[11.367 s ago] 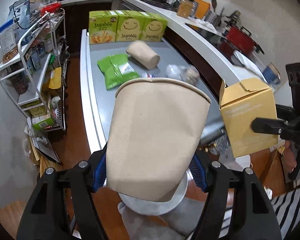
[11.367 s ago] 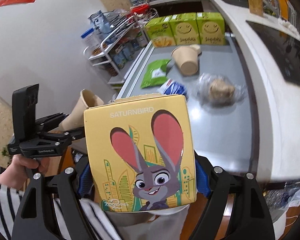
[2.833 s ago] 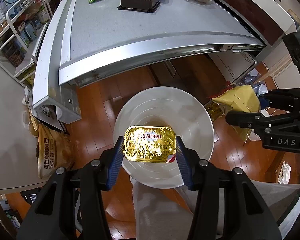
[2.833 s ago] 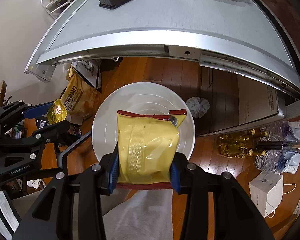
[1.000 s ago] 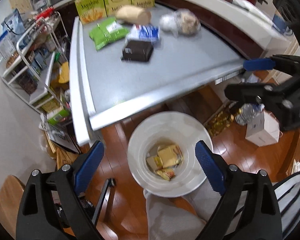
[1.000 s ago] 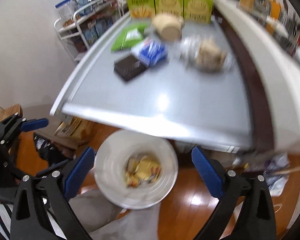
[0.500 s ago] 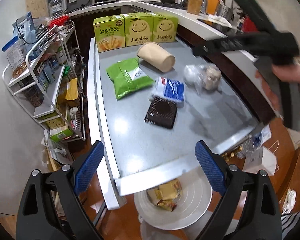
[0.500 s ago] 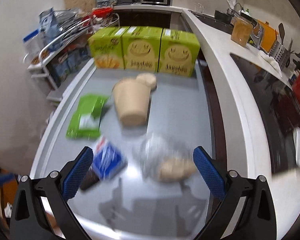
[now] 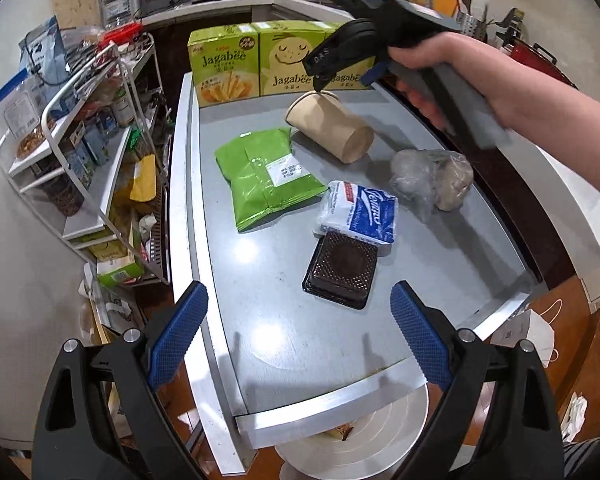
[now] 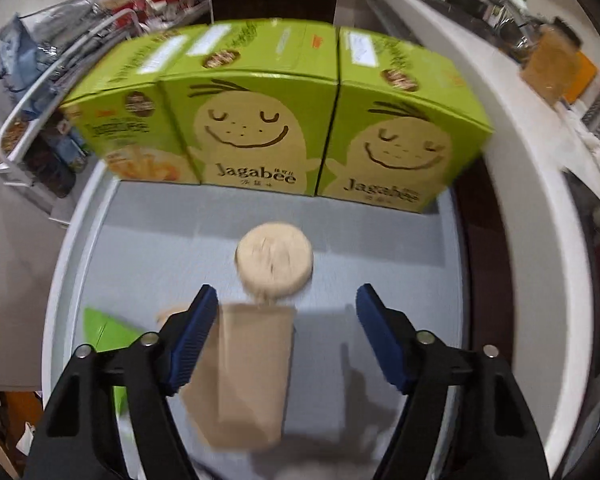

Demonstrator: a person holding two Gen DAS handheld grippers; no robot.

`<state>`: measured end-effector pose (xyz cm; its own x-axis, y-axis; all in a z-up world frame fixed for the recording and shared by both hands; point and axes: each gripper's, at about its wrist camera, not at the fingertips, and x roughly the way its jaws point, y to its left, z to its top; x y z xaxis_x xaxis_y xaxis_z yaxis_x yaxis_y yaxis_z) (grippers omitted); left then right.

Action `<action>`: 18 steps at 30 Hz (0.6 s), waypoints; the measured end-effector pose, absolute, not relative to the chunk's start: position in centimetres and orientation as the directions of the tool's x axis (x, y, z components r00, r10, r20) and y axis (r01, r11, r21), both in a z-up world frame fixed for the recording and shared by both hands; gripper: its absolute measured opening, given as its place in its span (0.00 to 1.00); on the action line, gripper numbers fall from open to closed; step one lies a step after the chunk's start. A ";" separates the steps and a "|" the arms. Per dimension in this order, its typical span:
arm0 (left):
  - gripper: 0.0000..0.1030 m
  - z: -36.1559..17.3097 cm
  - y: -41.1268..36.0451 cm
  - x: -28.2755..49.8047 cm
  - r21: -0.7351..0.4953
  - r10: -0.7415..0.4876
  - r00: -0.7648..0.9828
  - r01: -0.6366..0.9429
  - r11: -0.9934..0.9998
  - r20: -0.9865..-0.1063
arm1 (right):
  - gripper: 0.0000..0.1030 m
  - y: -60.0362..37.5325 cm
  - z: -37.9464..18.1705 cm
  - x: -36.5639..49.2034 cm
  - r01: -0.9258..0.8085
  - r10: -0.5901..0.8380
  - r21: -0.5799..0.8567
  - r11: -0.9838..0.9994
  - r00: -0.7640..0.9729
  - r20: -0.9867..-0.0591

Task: Collect trash
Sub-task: 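Move the right gripper to the upright tan paper cup and grasp it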

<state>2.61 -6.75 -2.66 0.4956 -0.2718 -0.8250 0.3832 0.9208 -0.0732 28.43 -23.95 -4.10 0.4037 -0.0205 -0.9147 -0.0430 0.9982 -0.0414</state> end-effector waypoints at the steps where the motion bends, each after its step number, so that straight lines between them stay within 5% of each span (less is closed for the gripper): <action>1: 0.91 -2.8 -6.7 2.8 -0.080 -0.272 0.491 0.377 0.923 -0.828 | 0.68 -23.9 -4.4 29.3 -0.040 -0.012 -0.031 0.999 0.400 -0.916; 5: 0.91 -3.4 -6.6 3.5 -0.100 -0.274 0.477 0.358 0.929 -0.835 | 0.66 -23.5 -5.6 32.4 -0.043 -0.012 -0.030 0.999 0.370 -0.929; 9: 0.91 -3.7 -6.7 4.0 -0.109 -0.275 0.468 0.352 0.930 -0.840 | 0.48 -22.9 -7.3 33.1 -0.084 0.031 0.005 0.996 0.311 -0.950; 18: 0.91 -4.1 -7.1 4.4 -0.123 -0.291 0.456 0.363 0.924 -0.841 | 0.48 -22.3 -7.6 23.9 -0.231 0.057 -0.020 0.973 0.321 -0.945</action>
<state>4.45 -7.12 -4.08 0.4558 -0.2911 -0.8411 0.3627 0.9237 -0.1231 23.91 -22.33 -7.64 0.3214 0.0572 -0.9452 -0.2308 0.9728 -0.0196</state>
